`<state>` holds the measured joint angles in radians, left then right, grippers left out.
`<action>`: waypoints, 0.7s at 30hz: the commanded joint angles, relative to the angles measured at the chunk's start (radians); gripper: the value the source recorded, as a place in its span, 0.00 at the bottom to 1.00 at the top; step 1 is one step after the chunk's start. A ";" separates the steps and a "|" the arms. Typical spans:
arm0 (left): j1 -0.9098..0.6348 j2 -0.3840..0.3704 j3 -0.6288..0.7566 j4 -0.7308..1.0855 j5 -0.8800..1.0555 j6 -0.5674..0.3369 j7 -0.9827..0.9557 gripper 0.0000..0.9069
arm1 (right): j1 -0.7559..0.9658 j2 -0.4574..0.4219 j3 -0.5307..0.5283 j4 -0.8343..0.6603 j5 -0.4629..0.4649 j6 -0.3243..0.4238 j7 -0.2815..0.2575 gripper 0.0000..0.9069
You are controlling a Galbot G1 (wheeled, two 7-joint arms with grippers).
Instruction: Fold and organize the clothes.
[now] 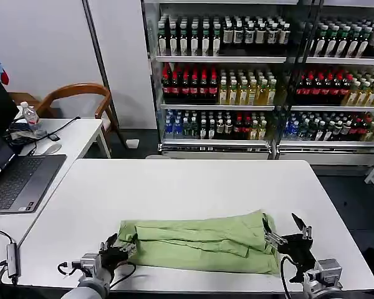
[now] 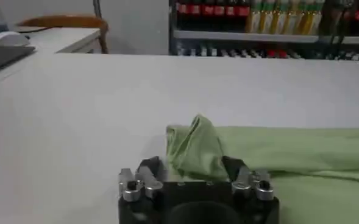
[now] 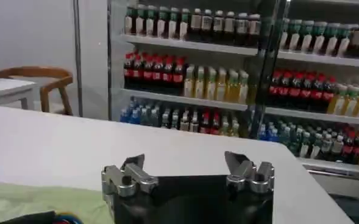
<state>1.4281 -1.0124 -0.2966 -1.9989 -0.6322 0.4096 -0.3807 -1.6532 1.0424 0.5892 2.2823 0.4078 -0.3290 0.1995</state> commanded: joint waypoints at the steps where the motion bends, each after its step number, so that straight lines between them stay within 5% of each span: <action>1: -0.005 -0.017 0.034 0.007 -0.006 0.024 -0.052 0.04 | -0.008 0.009 0.003 0.012 -0.019 0.003 0.002 1.00; 11: -0.021 -0.041 -0.084 0.011 0.090 0.039 0.020 0.04 | 0.004 0.020 -0.008 0.001 -0.044 0.011 0.005 1.00; 21: 0.089 0.024 -0.469 -0.023 0.177 0.058 0.178 0.04 | 0.050 0.007 -0.023 -0.003 -0.044 0.012 0.011 1.00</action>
<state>1.4402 -1.0325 -0.4223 -2.0044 -0.5475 0.4560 -0.3327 -1.6248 1.0490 0.5749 2.2802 0.3694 -0.3181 0.2090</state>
